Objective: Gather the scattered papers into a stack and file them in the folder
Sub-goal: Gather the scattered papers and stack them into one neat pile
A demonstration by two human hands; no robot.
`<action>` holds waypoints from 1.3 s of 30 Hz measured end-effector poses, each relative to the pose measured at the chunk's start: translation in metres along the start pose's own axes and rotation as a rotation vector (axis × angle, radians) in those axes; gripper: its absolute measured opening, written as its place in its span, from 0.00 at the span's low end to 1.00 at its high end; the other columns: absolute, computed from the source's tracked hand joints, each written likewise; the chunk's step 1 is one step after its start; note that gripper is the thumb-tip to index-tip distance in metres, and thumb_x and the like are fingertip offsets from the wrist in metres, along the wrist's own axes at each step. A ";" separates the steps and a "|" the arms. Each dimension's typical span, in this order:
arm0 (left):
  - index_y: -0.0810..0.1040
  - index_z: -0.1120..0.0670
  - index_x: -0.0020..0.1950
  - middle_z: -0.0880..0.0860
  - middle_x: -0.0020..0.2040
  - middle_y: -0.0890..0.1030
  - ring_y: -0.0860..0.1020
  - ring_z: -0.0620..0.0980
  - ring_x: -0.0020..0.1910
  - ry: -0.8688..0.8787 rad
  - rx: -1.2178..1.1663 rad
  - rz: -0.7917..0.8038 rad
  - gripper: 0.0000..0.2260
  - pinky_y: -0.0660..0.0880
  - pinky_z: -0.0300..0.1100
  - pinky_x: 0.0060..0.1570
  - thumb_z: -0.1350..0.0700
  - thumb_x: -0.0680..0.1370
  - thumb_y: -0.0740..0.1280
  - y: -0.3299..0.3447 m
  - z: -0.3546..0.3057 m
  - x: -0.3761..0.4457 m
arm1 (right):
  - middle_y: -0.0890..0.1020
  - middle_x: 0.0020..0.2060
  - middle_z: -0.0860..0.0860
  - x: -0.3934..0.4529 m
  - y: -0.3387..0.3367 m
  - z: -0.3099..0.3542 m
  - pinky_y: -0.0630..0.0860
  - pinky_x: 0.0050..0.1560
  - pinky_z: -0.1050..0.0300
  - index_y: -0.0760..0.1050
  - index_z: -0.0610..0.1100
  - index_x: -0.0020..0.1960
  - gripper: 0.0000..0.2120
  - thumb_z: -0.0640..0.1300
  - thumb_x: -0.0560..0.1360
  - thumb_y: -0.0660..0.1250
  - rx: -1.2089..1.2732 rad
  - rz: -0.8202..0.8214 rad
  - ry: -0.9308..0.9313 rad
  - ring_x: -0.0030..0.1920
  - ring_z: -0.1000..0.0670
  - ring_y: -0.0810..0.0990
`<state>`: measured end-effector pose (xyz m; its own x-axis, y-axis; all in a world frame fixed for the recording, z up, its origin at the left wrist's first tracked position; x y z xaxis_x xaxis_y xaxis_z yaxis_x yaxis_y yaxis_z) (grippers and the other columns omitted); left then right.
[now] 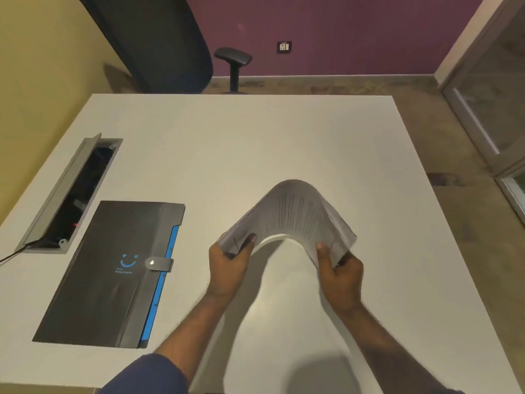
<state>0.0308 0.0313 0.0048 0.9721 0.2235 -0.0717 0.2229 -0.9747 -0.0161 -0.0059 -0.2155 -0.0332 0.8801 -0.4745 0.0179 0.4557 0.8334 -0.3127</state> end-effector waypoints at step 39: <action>0.79 0.57 0.39 0.53 0.36 0.79 0.76 0.54 0.38 0.116 1.184 0.631 0.06 0.67 0.41 0.33 0.61 0.76 0.67 -0.009 -0.096 0.088 | 0.67 0.73 0.50 0.060 -0.027 0.075 0.70 0.65 0.47 0.55 0.50 0.77 0.48 0.50 0.66 0.80 -0.239 0.112 -0.118 0.72 0.50 0.66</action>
<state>0.1210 0.0593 0.0943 0.8982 -0.3184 -0.3030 -0.4010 -0.3115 -0.8615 0.0446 -0.2452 0.0475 0.9391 -0.3350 0.0764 0.3223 0.7818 -0.5338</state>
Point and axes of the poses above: each hand's wrist, its own x-axis towards the middle knuckle, its own y-axis out of the palm, z = x × y, the point moved 6 cm from there along x, towards the middle knuckle
